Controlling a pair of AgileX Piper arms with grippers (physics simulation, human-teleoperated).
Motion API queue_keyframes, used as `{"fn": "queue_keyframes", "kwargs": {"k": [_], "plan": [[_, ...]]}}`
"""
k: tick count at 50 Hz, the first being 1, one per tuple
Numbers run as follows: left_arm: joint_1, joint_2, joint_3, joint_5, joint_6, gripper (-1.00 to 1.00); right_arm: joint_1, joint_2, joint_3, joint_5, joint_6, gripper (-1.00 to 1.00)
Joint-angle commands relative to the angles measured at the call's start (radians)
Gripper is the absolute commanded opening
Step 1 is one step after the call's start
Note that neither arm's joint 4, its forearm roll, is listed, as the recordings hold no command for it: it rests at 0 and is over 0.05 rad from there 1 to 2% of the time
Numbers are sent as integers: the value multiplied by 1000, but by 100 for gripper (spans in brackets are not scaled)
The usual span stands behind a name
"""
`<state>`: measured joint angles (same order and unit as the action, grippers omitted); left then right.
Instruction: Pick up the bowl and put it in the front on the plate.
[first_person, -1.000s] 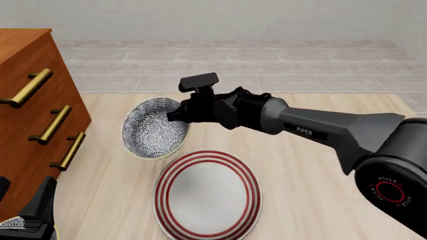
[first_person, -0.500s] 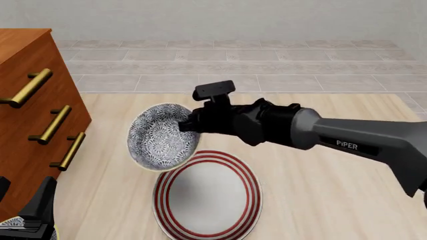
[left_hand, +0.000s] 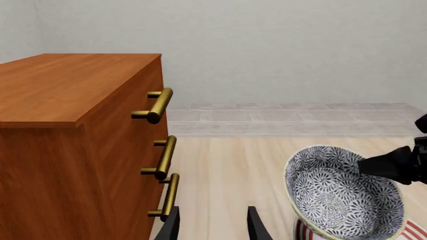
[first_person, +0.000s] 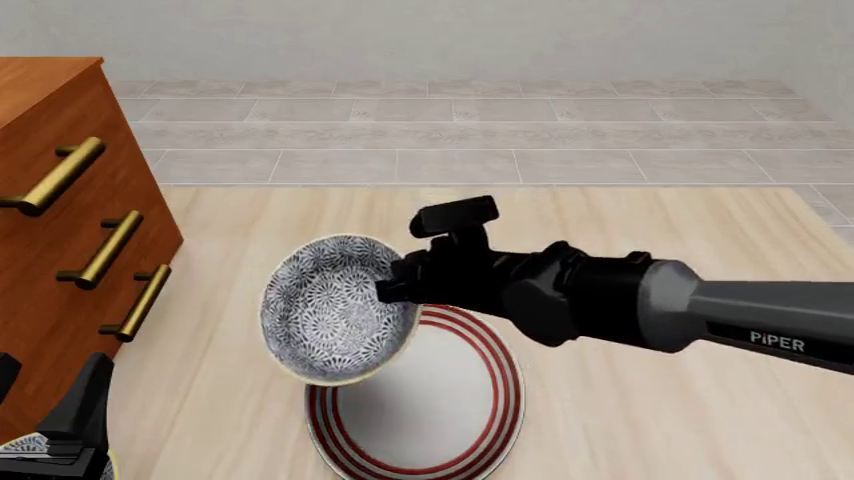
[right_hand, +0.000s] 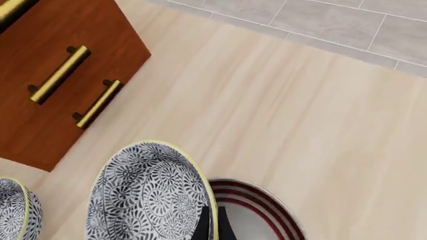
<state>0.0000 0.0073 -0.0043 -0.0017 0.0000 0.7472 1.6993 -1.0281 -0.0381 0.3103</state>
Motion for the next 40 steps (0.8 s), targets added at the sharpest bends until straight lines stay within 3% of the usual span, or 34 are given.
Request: {"fn": "queue_keyframes", "kwargs": {"k": [1,40], "plan": [[0,0,0,0,0,100,6,-44,99,-64,37,-100],[0,0,0,0,0,100,-34,-23,296,-244,109,-100]]}}
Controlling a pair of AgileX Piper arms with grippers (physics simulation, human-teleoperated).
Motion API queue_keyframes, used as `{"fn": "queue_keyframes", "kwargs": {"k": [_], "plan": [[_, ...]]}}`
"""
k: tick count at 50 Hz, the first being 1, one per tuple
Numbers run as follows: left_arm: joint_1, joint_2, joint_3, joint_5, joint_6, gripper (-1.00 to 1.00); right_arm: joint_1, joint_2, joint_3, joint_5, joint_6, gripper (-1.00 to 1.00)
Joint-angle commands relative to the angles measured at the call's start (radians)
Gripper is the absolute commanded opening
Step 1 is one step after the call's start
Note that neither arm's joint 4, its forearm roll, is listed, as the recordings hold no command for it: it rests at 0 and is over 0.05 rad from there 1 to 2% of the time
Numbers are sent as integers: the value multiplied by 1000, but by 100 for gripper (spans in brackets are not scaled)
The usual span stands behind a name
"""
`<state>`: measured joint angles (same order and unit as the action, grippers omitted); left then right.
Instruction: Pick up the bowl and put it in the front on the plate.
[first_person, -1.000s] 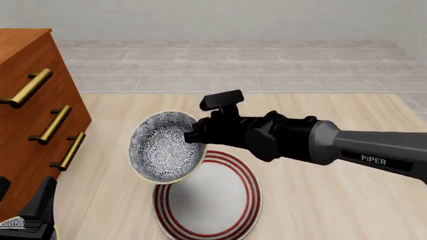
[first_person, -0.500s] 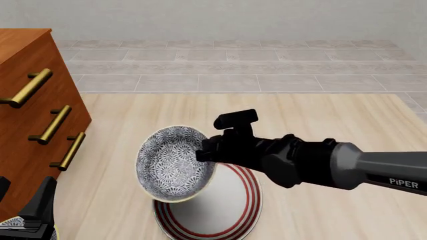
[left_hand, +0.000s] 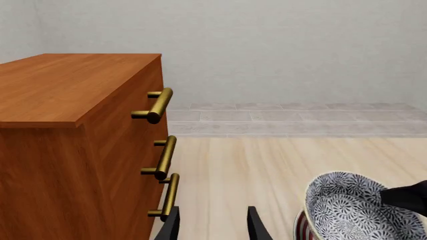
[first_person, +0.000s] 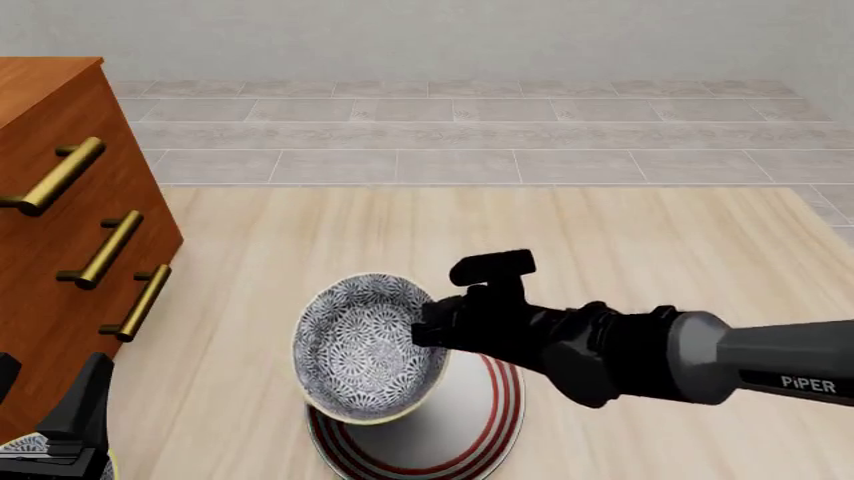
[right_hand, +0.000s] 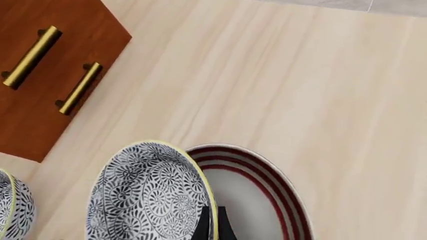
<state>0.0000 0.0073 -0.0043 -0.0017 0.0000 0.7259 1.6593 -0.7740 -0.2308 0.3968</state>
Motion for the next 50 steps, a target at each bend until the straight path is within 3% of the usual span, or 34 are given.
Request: {"fn": "queue_keyframes", "kwargs": {"k": [1,34,35,37,50], "plan": [[0,0,0,0,0,100,-14,19,43,-54,25,-100],[0,0,0,0,0,100,-38,93,68,-91,34,-100],[0,0,0,0,0,100,-30,91,69,-89,32,100],[0,0,0,0,0,100,-31,68,66,-77,2,100],[0,0,0,0,0,100,-12,-18,87,-90,-61,100]]}}
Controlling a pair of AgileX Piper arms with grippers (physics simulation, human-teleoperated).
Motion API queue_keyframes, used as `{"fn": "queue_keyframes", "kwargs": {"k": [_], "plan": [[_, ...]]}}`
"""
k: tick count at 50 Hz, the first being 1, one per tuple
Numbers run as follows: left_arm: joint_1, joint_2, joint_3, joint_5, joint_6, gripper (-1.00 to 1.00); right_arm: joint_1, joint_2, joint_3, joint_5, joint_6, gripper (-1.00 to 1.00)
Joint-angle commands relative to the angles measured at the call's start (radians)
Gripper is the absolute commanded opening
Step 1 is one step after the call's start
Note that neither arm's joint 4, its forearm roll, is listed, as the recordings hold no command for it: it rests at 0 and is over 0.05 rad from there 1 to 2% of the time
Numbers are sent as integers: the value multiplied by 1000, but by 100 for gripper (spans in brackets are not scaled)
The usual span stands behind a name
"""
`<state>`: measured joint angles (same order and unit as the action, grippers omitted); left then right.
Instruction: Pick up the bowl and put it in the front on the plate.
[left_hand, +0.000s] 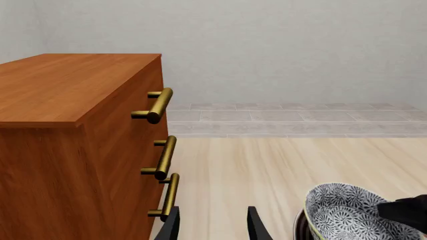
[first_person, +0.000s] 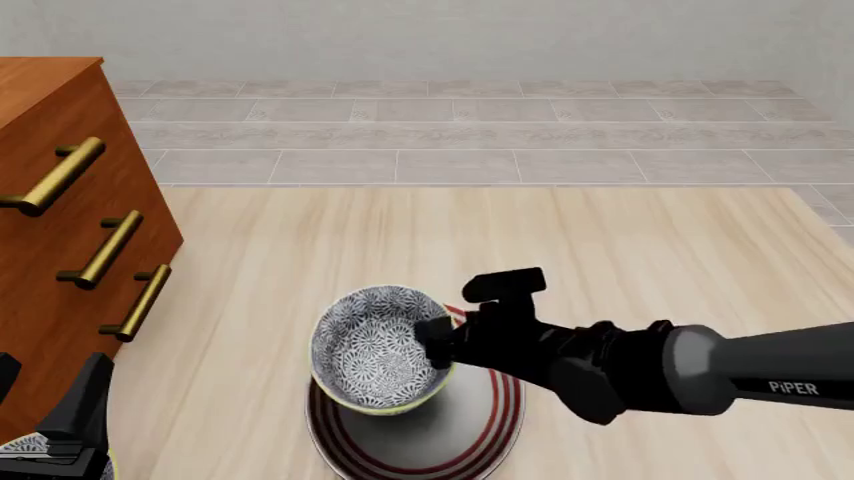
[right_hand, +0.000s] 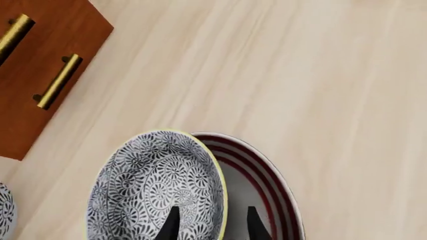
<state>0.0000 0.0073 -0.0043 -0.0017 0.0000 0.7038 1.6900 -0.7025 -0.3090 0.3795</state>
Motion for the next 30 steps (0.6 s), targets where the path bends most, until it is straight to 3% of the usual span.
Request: {"fn": "queue_keyframes", "kwargs": {"k": [1,3,4,6,8,10,12,13,15,19,20,23,24,26,27,28,30], "plan": [[0,0,0,0,0,100,15,-73,33,-35,-22,100],[0,0,0,0,0,100,8,-91,31,-31,-58,100],[0,0,0,0,0,100,15,-134,55,-61,-38,100],[0,0,0,0,0,100,5,-151,43,-44,-127,100],[0,0,0,0,0,100,10,-190,67,-75,-106,100],[0,0,0,0,0,100,1,-195,62,-70,-142,100],[0,0,0,0,0,100,11,-209,74,-79,-119,100],[0,0,0,0,0,100,7,-203,67,-70,-157,100],[0,0,0,0,0,100,13,-223,82,-86,-131,100],[0,0,0,0,0,100,13,-235,93,-97,-154,100],[0,0,0,0,0,100,6,-247,96,-101,-186,100],[0,0,0,0,0,100,20,-263,117,-125,-160,100],[0,0,0,0,0,100,12,-265,119,-130,-184,100],[0,0,0,0,0,100,12,-277,140,-159,-138,100],[0,0,0,0,0,100,7,-279,138,-155,-174,100],[0,0,0,0,0,100,7,-286,150,-171,-154,100],[0,0,0,0,0,100,5,-285,153,-177,-171,100]]}}
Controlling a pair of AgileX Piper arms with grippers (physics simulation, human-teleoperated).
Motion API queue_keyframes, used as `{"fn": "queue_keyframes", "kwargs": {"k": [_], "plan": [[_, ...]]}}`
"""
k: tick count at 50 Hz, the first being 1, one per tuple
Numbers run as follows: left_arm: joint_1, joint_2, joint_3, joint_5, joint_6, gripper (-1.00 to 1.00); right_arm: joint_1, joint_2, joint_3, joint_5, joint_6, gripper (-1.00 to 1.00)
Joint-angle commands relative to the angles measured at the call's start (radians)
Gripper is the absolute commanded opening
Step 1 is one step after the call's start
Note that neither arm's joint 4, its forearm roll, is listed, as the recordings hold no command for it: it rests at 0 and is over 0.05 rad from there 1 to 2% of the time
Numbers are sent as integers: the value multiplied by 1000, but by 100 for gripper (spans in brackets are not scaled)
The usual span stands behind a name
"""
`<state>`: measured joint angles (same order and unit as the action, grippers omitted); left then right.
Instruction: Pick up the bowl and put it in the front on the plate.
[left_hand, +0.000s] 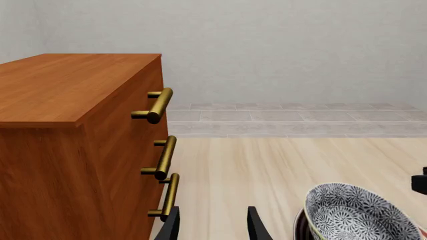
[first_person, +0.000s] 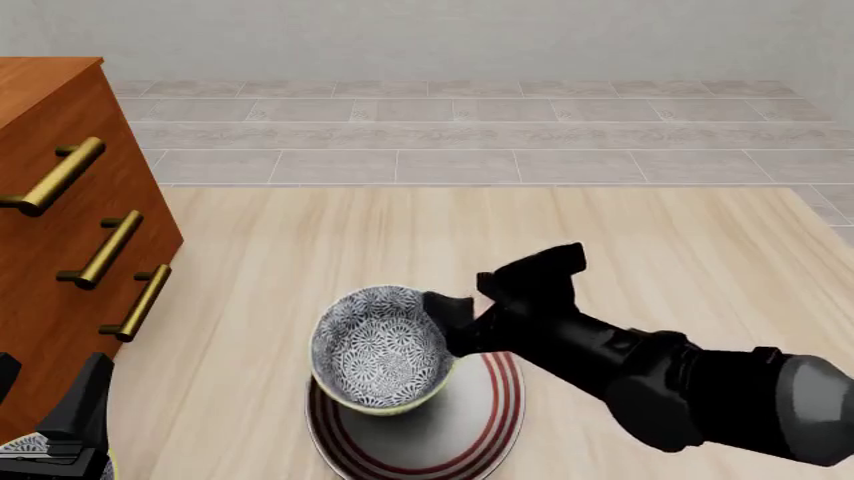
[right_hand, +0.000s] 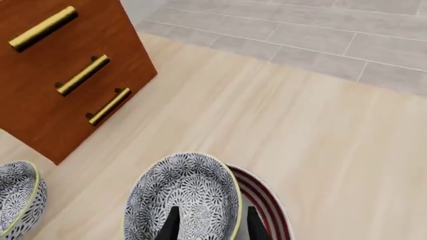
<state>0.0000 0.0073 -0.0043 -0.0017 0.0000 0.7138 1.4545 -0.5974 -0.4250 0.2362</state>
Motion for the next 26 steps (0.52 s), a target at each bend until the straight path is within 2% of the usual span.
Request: {"fn": "queue_keyframes", "kwargs": {"k": [1,3,5,6,8,9,11,15,16,17,18,23,24,26], "plan": [[0,0,0,0,0,100,-8,-55,55,-72,-37,100],[0,0,0,0,0,100,-7,-68,64,-83,-40,100],[0,0,0,0,0,100,-15,-75,68,-91,-82,100],[0,0,0,0,0,100,-14,-86,82,-111,-67,100],[0,0,0,0,0,100,-25,-86,93,-131,-97,100],[0,0,0,0,0,100,-33,-97,104,-149,-80,100],[0,0,0,0,0,100,-32,-98,107,-154,-101,100],[0,0,0,0,0,100,-68,-100,117,-184,-93,100],[0,0,0,0,0,100,-76,-99,114,-181,-130,100],[0,0,0,0,0,100,-73,-103,117,-186,-139,100],[0,0,0,0,0,100,-74,-109,121,-192,-122,100],[0,0,0,0,0,100,-87,-115,143,-230,-138,100],[0,0,0,0,0,100,-80,-124,155,-244,-155,100],[0,0,0,0,0,100,-75,-135,167,-258,-147,100]]}}
